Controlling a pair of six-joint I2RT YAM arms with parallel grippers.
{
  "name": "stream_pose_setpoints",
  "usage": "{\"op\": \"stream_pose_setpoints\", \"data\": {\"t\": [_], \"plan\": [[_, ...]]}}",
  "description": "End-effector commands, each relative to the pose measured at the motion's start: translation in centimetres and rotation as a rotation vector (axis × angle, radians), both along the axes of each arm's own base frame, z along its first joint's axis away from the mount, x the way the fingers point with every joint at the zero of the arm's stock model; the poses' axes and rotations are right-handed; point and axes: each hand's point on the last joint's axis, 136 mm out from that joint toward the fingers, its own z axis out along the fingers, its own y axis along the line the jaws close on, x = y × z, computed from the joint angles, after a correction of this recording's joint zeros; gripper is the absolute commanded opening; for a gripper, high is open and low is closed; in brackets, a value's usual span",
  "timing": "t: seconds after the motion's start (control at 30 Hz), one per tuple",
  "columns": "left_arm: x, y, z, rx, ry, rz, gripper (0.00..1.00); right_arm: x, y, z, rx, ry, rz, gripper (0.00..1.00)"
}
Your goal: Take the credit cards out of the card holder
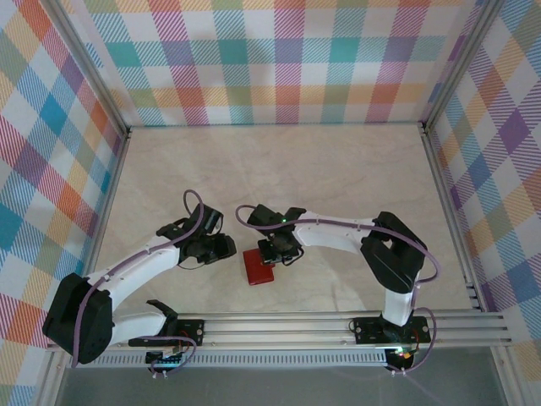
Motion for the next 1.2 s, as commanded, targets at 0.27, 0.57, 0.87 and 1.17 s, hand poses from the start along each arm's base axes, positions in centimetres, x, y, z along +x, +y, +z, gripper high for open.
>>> {"op": "stream_pose_setpoints", "data": {"t": [0.27,0.57,0.87,1.17], "plan": [[-0.5,-3.1,0.4,-0.04,0.025,-0.053,0.47,-1.5,-0.8,1.1,0.107,0.012,-0.074,0.07],[-2.0,-5.7,-0.4,0.116,0.067,-0.178,0.64,-2.8,-1.3,1.1,0.242,0.045,-0.184,0.03],[-3.2,-8.5,-1.8,0.257,0.087,-0.293,0.69,-3.6,-3.4,-1.2,0.226,0.064,-0.255,0.03],[-3.5,-9.7,-2.7,0.346,0.097,-0.366,0.75,-3.6,-4.2,-2.6,0.262,0.101,-0.301,0.03]]}}
